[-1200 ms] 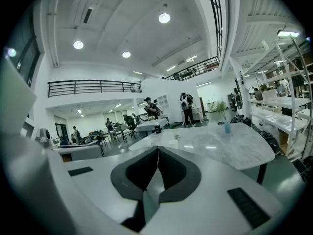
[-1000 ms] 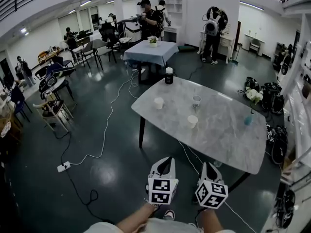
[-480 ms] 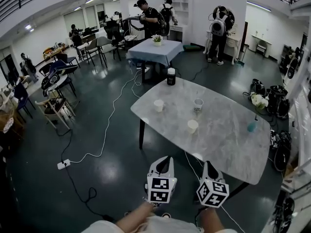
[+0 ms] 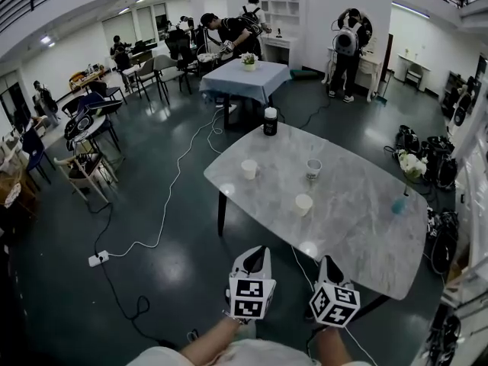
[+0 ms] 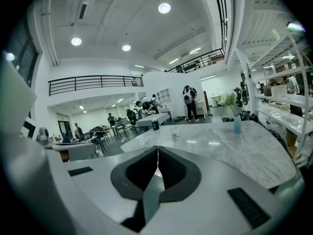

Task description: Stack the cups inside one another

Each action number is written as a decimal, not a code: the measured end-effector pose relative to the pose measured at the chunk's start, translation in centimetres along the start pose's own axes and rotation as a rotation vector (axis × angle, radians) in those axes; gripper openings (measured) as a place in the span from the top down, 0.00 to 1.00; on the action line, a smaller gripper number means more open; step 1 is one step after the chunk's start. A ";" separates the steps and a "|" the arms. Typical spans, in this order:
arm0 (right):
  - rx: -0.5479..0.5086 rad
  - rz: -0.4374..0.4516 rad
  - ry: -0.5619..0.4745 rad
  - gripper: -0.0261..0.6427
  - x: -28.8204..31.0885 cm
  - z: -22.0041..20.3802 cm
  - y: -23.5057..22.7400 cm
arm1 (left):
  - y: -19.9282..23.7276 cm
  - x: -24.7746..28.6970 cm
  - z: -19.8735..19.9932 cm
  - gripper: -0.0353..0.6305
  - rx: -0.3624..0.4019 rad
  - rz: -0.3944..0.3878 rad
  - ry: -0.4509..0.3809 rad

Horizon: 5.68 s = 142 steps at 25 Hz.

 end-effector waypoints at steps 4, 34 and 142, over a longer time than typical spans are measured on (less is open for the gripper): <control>0.008 -0.026 0.006 0.95 2.3 0.2 -0.1 | 1.4 2.5 0.0 0.95 -0.011 -0.020 0.007; 0.039 -0.174 -0.001 0.95 24.3 9.0 8.5 | 19.9 22.4 8.2 0.95 -0.011 -0.180 0.046; -0.055 -0.120 0.369 0.63 34.4 -5.8 5.9 | 19.4 32.1 -7.6 0.95 -0.186 -0.207 0.435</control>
Point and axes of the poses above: the fingertips, and each gripper's own axes: x forward along the fingers, y to its left, z out of its top, the point moved 9 cm from there along -x, backward along the fingers, and after that the axes turned 15 degrees about -z, right-handed, at the moved point
